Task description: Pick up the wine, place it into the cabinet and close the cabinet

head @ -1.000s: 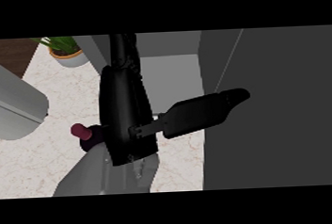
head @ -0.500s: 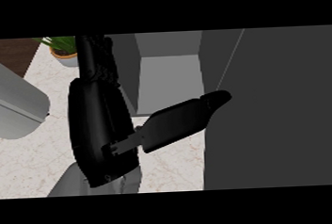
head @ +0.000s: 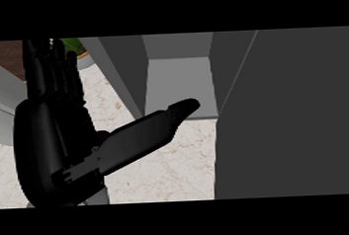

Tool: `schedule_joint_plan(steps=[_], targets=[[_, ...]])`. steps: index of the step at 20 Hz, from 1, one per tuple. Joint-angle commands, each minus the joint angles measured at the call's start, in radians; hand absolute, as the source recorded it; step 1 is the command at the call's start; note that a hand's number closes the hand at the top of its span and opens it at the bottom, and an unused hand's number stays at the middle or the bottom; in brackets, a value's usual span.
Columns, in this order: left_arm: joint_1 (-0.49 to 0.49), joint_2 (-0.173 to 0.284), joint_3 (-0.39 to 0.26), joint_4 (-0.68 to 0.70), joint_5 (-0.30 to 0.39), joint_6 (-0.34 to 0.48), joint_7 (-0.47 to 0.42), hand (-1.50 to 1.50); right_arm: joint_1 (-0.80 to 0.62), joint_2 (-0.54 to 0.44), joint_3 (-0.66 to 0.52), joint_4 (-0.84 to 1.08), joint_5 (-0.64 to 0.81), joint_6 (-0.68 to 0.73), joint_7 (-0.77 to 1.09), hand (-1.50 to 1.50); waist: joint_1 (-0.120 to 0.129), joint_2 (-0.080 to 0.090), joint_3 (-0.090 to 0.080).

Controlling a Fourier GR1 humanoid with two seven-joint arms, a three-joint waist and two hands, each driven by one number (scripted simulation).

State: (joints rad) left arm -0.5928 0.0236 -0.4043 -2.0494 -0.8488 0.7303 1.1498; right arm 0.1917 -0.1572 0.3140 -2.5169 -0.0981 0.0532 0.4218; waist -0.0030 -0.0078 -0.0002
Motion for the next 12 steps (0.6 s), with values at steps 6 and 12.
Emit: schedule_joint_plan(steps=[6, 12], targets=[[0.170, 0.041, 0.032, -0.124, 0.030, -0.060, 0.004, -1.50, 0.040, -0.018, 0.030, -0.260, -0.031, -0.030, 0.123, -1.50, -0.003, 0.001, -0.001], [0.279, 0.072, 0.077, -0.143, 0.098, -0.060, -0.068, -1.50, 0.058, -0.010, 0.052, -0.199, -0.019, -0.008, 0.062, -1.50, -0.006, 0.004, 0.000]])
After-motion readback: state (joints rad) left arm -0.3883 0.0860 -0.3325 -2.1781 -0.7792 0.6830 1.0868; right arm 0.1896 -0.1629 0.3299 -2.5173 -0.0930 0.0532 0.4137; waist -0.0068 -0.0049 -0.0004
